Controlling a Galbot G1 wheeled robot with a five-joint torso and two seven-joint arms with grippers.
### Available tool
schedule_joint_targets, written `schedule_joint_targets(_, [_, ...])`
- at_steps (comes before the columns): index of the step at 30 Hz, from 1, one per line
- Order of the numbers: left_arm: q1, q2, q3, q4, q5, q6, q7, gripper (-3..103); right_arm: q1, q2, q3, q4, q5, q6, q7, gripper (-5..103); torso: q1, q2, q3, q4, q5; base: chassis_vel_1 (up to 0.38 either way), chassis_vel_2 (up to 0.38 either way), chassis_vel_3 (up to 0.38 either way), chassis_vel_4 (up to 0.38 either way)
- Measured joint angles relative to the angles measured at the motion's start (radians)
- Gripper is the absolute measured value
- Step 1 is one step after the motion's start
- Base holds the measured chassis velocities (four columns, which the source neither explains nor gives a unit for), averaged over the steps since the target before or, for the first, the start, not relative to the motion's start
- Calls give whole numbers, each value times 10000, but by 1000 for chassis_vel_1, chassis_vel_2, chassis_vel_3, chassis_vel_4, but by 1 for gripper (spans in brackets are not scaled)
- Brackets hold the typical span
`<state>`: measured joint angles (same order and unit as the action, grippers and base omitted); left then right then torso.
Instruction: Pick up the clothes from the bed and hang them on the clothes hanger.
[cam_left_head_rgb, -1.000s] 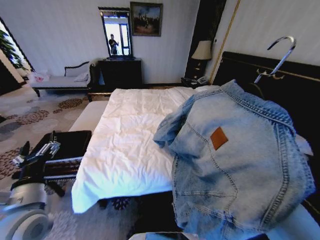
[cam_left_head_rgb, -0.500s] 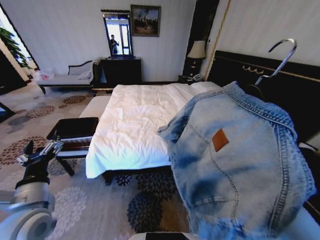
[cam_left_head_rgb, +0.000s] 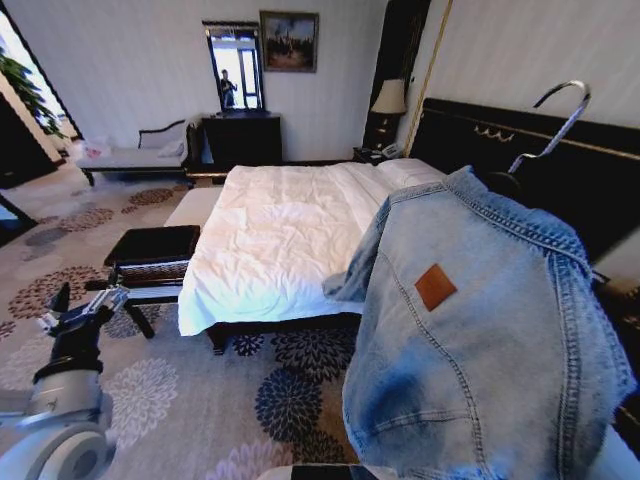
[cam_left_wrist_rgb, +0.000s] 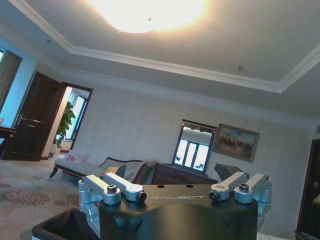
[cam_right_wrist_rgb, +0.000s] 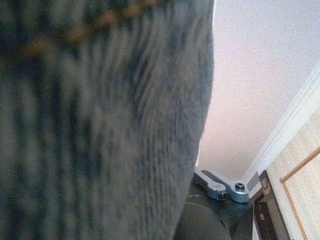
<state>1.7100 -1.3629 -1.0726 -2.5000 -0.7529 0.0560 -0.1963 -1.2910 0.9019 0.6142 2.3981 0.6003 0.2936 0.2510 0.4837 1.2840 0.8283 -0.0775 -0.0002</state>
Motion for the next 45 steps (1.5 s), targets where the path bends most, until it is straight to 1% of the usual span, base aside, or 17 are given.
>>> schedule_joint_targets(3, [72, -35, -13, 0, -5, -24, 35, 100, -128, 64, 80, 114, -28, 23, -30, 15, -9, 1, -3, 0, -3, 0, 0, 0, 0])
schedule_joint_targets(12, [229, -156, -22, 0, 7, -62, 129, 100, -503, 326, 217, 377, -196, 163, -163, 15, -28, 12, -9, -7, 4, -14, -38, -23, -7])
schedule_joint_targets(20, [279, -193, -27, 0, 29, -95, 161, 100, -545, 368, 186, 392, -225, 206, -215, 15, -18, 8, -6, -3, -1, -60, -40, -52, -65])
schedule_joint_targets(25, [285, -285, 140, 0, 173, -98, 148, 100, -414, 224, 168, 493, -185, 204, -217, 15, -20, 9, -7, -5, 2, -79, -87, -90, -87])
schedule_joint_targets(30, [432, -393, 252, 0, 437, -98, 140, 100, 79, 206, 10, 406, 87, 192, -217, 15, -21, 9, -7, -6, 3, -106, -130, -108, -109])
schedule_joint_targets(36, [558, -848, 557, 0, 708, -206, 212, 100, 413, 38, -150, 76, 333, 166, -208, 15, -19, 8, -6, -3, 2, -127, -119, -131, -144])
schedule_joint_targets(40, [550, -959, 719, 0, 806, -219, 238, 100, 387, 57, -159, 39, 396, 166, -207, 15, -20, 8, -6, -4, 1, -125, -119, -123, -135])
schedule_joint_targets(45, [454, -934, 742, 0, 820, -220, 239, 100, 312, 206, -268, -36, 337, 165, -205, 15, -21, 9, -7, -6, 2, -124, -140, -127, -106])
